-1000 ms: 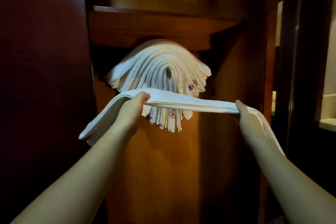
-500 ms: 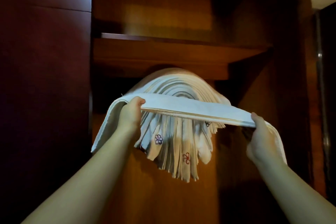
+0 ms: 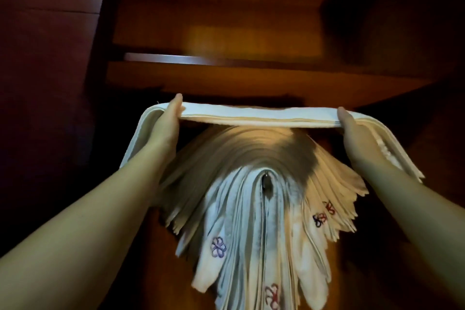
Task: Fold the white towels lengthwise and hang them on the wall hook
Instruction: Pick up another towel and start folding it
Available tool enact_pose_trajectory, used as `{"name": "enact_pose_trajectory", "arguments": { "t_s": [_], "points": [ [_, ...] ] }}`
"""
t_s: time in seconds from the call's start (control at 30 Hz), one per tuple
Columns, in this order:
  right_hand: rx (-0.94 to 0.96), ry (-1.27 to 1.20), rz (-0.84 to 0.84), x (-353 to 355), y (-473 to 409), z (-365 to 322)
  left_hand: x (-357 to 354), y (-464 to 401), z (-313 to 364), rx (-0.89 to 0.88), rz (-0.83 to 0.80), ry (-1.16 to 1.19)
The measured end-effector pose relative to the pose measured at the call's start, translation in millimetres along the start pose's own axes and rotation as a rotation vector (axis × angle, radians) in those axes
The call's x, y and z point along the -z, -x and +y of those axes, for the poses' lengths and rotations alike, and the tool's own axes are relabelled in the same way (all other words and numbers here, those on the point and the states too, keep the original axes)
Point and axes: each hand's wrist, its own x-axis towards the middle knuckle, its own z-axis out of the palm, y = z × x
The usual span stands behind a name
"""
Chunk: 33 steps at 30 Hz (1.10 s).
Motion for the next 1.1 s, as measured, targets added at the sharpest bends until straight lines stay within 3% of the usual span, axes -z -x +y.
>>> {"name": "enact_pose_trajectory", "arguments": {
  "t_s": [0.17, 0.3, 0.4, 0.57, 0.77, 0.87, 1.1],
  "points": [
    [-0.014, -0.013, -0.160, -10.5, -91.7, 48.0, -7.1, -42.4, -19.9, -0.065, 0.040, -0.098],
    [0.008, 0.027, -0.159, -19.0, -133.9, 66.9, -18.9, -65.9, -16.8, -0.110, 0.069, -0.111],
    [-0.016, 0.065, -0.107, -24.7, -117.4, 47.8, -27.2, -79.5, -17.0, -0.177, 0.134, -0.144],
    [-0.056, 0.116, -0.123, -25.9, -105.1, 64.3, -24.6, -86.2, -41.2, -0.096, 0.166, -0.255],
    [-0.147, -0.009, -0.063, -28.1, -96.8, 89.4, -12.7, -68.1, -79.3, 0.045, 0.115, -0.275],
    [-0.222, -0.090, -0.064, -30.2, -92.8, 93.0, -6.9, -62.8, -87.8, 0.109, 0.139, -0.207],
    [-0.351, -0.090, 0.169, -14.9, -90.1, 110.6, 33.6, -63.5, -97.9, 0.198, 0.301, 0.011]
  ]
}}
